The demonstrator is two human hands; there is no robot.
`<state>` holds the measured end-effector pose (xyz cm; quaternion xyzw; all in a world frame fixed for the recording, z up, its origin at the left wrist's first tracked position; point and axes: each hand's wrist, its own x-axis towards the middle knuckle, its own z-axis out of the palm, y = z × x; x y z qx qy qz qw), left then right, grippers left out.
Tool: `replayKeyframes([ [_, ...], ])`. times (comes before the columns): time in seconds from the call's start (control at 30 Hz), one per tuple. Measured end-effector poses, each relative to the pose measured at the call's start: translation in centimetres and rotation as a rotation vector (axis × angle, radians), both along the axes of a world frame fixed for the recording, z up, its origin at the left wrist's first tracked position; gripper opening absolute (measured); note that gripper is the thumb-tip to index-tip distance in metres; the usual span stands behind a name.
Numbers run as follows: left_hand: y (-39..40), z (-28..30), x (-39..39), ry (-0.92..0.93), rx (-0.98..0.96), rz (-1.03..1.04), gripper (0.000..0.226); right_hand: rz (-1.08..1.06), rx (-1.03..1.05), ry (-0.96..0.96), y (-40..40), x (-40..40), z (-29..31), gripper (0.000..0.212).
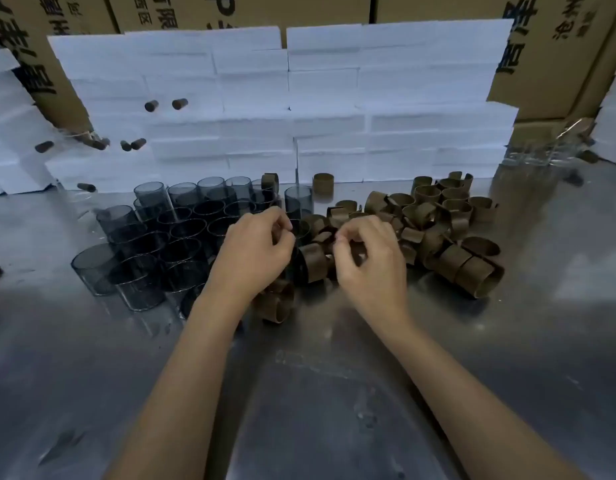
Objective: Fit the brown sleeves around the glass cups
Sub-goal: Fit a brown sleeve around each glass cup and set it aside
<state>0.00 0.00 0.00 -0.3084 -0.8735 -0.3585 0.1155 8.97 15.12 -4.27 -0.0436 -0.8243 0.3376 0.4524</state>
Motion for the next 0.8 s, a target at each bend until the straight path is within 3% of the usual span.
replayKeyframes([
  [0.2,-0.4,-0.1,-0.1,-0.004,-0.114,-0.017,0.001,0.010,-0.035,-0.069,-0.3,1.1,-0.3,0.004],
  [0.33,-0.5,-0.5,-0.2,-0.015,-0.289,-0.028,0.018,0.015,-0.049,-0.094,-0.6,1.2,-0.5,0.006],
  [0.43,-0.3,-0.3,-0.1,-0.062,-0.276,-0.063,0.016,0.009,-0.061,-0.122,-0.5,1.3,-0.6,0.009],
  [0.53,-0.5,0.5,0.3,-0.102,-0.152,-0.080,0.015,0.015,-0.130,-0.110,-0.5,1.4,-0.2,0.008],
  [0.6,-0.8,1.3,0.7,-0.148,0.036,-0.132,0.017,0.056,-0.293,-0.084,-0.6,1.4,0.3,0.012],
  [0.7,-0.8,2.3,1.5,-0.319,0.321,-0.353,0.023,0.233,-0.634,-0.109,-0.6,1.5,1.2,0.043],
  [0.8,0.7,1.9,2.7,-0.482,0.400,-0.545,0.021,0.555,-0.964,-0.277,-0.1,2.0,2.1,0.074],
])
